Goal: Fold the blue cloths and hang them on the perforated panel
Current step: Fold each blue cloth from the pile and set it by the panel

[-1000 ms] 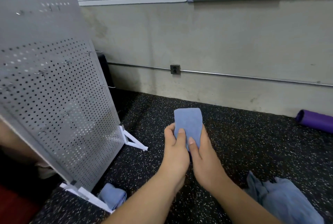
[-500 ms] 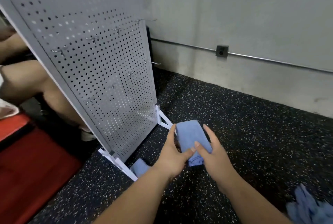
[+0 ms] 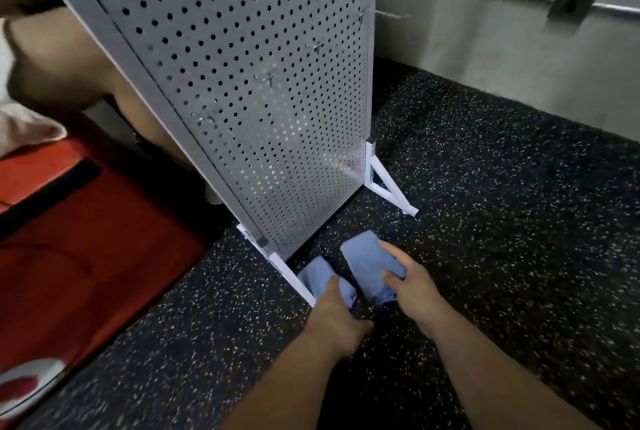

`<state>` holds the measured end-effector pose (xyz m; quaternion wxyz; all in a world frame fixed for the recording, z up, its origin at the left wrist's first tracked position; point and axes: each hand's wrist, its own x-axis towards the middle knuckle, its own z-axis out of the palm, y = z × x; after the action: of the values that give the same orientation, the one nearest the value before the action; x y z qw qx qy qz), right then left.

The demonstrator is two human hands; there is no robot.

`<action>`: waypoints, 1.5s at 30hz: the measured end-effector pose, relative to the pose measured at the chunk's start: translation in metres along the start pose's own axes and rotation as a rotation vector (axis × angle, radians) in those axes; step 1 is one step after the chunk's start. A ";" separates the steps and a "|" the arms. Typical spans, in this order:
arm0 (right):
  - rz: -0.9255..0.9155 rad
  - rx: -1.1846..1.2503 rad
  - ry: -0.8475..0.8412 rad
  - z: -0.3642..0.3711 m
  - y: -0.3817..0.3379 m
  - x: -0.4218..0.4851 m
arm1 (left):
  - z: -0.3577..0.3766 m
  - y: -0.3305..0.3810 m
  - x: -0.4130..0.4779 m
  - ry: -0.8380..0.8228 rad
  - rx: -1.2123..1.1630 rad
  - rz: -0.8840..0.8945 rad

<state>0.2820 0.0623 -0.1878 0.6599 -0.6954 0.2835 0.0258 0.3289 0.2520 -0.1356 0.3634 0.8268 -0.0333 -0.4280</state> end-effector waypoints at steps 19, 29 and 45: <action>-0.026 -0.491 -0.106 0.049 0.079 0.130 | 0.014 -0.065 0.070 0.123 0.237 -0.061; -0.118 -0.900 -0.066 0.060 0.094 0.117 | 0.025 -0.071 0.083 0.098 0.313 -0.065; -0.026 -0.882 -0.122 -0.023 0.033 0.039 | 0.014 -0.001 0.076 0.203 0.239 0.070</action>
<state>0.2934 0.0280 -0.2305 0.3159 -0.9111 0.1972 0.1769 0.3666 0.2168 -0.1929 0.2786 0.9016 -0.0759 -0.3222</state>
